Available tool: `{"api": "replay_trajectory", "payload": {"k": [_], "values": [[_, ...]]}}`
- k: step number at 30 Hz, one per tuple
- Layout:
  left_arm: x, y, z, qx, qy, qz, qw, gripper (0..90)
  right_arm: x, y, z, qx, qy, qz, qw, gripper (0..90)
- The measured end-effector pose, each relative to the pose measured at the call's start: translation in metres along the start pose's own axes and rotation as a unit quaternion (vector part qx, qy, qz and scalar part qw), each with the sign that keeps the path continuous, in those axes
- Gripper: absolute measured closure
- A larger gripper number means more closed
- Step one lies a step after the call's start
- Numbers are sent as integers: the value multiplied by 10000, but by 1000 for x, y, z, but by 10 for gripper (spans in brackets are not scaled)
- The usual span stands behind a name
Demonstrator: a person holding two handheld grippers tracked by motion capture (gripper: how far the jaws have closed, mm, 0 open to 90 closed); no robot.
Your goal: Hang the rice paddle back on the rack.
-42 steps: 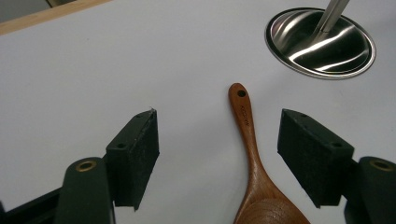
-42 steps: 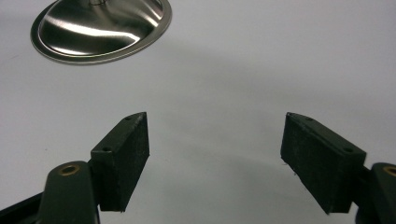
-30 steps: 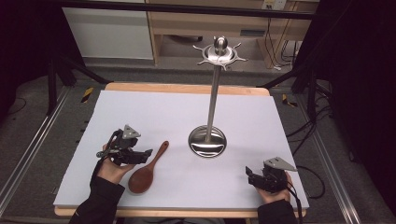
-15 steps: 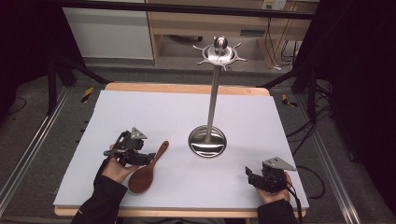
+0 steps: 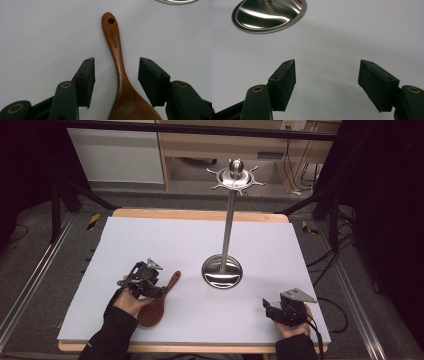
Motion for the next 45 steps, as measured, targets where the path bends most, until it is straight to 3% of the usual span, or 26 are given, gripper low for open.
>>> {"api": "replay_trajectory", "payload": {"k": [6, 14, 21, 33, 45], "values": [[-2, 3, -8, 132, 59, 12, 9999, 535, 0, 0, 0, 11, 1, 5, 10000, 307], [-8, 11, -22, 487, 217, -14, 9986, 602, 1, 1, -1, 40, -4, 8, 10000, 310], [-10, 12, -29, 602, 291, 67, 9977, 672, 1, 2, -1, 57, -18, 9, 10000, 317], [-10, 10, -32, 737, 174, 181, 9970, 721, 2, 2, -1, 70, -52, 20, 10000, 334], [-9, 11, -30, 845, 156, 5, 9963, 763, 2, 2, -1, 100, -84, 8, 9999, 352]]}}
Point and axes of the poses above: each handheld gripper's, and its own axes: z roughly backward along the jaws, y roughly out of its underside, x roughly to its left, the point moved 10 cm from there along -z, roughly forward along the jaws, and after that the axes turned 11 degrees about -z, right-handed, at the moved point
